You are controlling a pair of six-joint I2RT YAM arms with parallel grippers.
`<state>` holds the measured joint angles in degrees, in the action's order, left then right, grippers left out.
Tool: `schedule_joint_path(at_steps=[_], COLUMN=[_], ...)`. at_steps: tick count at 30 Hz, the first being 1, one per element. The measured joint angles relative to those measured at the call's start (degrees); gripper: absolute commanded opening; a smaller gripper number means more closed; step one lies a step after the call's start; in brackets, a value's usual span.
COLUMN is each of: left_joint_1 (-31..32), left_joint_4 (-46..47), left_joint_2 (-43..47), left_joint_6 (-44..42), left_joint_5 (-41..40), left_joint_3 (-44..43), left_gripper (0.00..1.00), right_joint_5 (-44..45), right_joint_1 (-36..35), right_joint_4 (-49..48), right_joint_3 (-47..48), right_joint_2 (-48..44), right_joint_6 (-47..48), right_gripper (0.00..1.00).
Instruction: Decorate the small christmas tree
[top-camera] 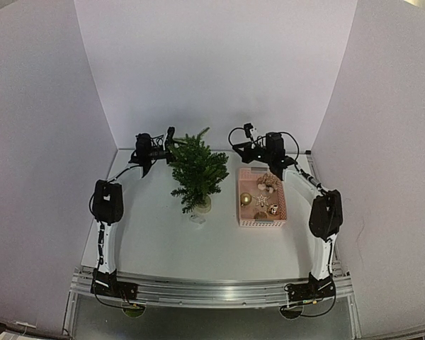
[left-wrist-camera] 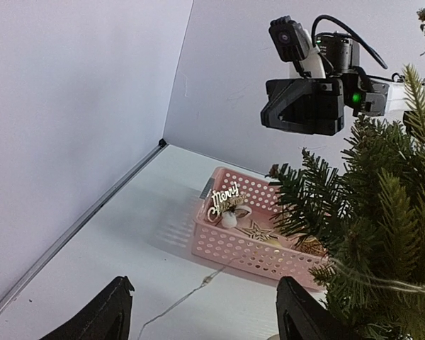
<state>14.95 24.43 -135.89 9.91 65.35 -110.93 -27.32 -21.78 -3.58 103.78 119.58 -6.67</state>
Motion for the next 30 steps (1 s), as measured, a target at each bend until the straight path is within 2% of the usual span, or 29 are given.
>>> schedule_joint_path(at_steps=[6,13,17,26,30], left_joint_1=[-2.3,-3.3,-3.1,-3.8,-6.2], left_joint_4=[-5.0,-12.0,-19.8,-37.7,-46.5], left_joint_2=[3.8,8.2,9.7,12.1,13.0], left_joint_6=[-4.2,-10.0,-16.2,-28.6,-34.8], left_joint_5=[-1.7,-2.9,-3.4,-5.7,-8.7], left_joint_3=[1.7,4.2,5.0,5.0,4.4], left_gripper=[0.69,0.71,0.52,0.74,0.81], right_joint_5=[0.3,-0.2,-0.6,-1.0,-0.9], right_joint_1=[0.0,0.0,0.0,0.0,0.0], right_joint_4=[12.7,18.2,18.8,19.3,19.6], right_joint_3=[2.3,1.5,0.2,-0.8,-1.6], right_joint_2=[-2.4,-4.3,-5.8,-7.8,-9.4], right_joint_6=[3.9,4.1,3.3,1.3,0.4], right_gripper=[0.00,0.00,0.00,0.01,0.18])
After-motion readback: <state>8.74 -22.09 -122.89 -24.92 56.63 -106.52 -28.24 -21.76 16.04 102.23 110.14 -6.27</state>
